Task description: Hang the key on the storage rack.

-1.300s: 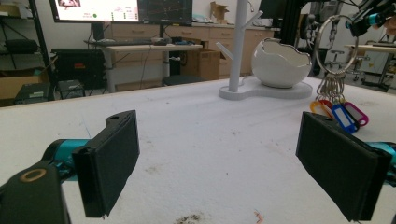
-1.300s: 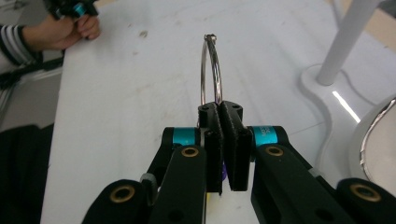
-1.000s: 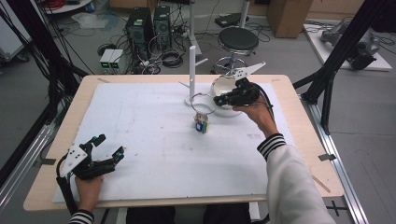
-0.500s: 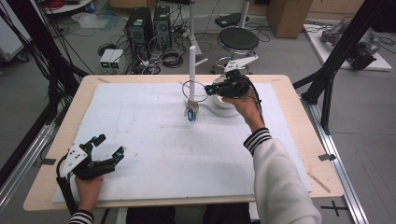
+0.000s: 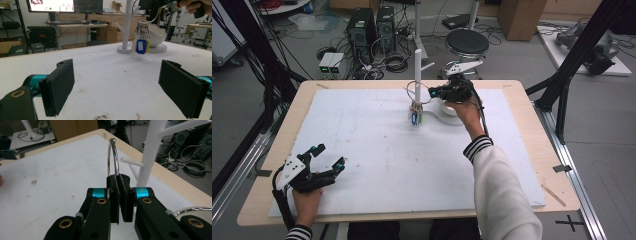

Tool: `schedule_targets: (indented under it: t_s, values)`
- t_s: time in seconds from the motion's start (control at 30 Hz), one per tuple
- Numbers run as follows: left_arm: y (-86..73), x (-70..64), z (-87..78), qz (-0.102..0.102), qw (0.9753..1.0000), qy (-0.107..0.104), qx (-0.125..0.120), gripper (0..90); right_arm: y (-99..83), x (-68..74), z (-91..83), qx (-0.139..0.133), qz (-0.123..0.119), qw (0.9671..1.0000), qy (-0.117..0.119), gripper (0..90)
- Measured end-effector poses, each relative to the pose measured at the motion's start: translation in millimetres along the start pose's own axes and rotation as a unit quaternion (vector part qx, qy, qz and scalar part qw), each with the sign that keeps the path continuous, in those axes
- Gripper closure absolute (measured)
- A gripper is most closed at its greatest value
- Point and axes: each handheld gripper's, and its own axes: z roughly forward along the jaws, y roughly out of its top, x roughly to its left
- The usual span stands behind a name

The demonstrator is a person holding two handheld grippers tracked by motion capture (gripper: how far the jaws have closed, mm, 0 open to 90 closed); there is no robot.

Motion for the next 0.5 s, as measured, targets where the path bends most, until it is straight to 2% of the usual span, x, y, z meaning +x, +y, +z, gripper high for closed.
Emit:
schedule_targets:
  t_s: [0.27, 0.4, 0.5]
  values:
    - [-0.1, -0.2, 0.2, -0.001, 1.0, 0.0, -0.002, 13.9, -5.2, -3.6, 6.5, 0.002, 0.022, 0.9992, -0.034, 88.3]
    - [-0.1, 0.0, 0.2, -0.001, 1.0, 0.0, -0.001, 13.9, -7.2, -5.4, 8.8, 0.006, 0.035, 0.9986, -0.04, 88.2]
    - [-0.1, -0.1, 0.2, -0.002, 1.0, 0.0, -0.001, 13.9, -8.2, -5.7, 10.5, 0.003, 0.046, 0.9983, -0.035, 88.2]
